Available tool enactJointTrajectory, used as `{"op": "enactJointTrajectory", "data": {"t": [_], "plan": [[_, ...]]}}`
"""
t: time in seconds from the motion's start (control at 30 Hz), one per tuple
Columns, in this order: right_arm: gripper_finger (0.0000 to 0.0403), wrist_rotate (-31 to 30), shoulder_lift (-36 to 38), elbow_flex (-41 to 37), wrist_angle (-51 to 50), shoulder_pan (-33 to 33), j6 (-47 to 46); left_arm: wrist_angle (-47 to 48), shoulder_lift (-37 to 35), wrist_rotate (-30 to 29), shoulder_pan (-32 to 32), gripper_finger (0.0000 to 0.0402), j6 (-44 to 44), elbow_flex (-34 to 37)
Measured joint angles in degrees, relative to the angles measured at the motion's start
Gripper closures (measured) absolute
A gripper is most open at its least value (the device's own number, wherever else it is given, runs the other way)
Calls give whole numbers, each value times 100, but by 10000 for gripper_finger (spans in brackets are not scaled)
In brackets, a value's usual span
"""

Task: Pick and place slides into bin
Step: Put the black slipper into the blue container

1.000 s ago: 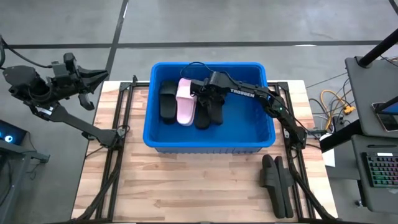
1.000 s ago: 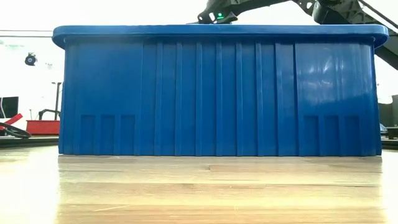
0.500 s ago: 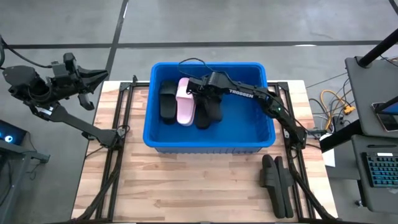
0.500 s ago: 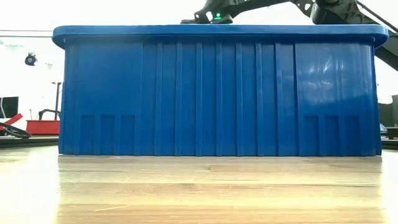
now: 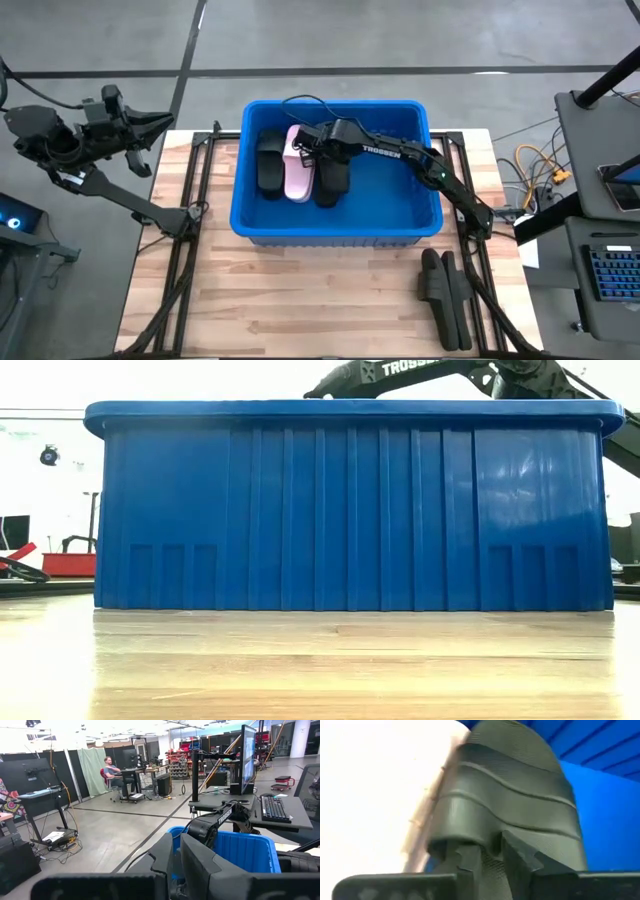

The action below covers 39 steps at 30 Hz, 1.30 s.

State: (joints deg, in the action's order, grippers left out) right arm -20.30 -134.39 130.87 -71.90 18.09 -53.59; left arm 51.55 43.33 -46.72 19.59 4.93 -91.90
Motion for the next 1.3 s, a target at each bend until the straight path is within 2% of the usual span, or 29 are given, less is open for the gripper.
{"op": "enactJointTrajectory", "data": {"t": [0.4,0.63,0.9,1.0,1.13,1.3], "plan": [[191,893,9,103,96,60,-41,6,0,0,0,379,0,0],[137,1090,75,391,295,57,94,9,0,0,0,379,0,0],[122,992,390,402,855,69,366,36,0,-2,0,379,-2,2],[125,668,578,400,786,68,585,52,0,0,0,379,-2,4],[135,200,914,402,871,28,1188,52,0,-1,0,379,-2,4],[146,383,1465,403,1161,-166,2095,50,0,-1,-2,379,-2,7]]}}
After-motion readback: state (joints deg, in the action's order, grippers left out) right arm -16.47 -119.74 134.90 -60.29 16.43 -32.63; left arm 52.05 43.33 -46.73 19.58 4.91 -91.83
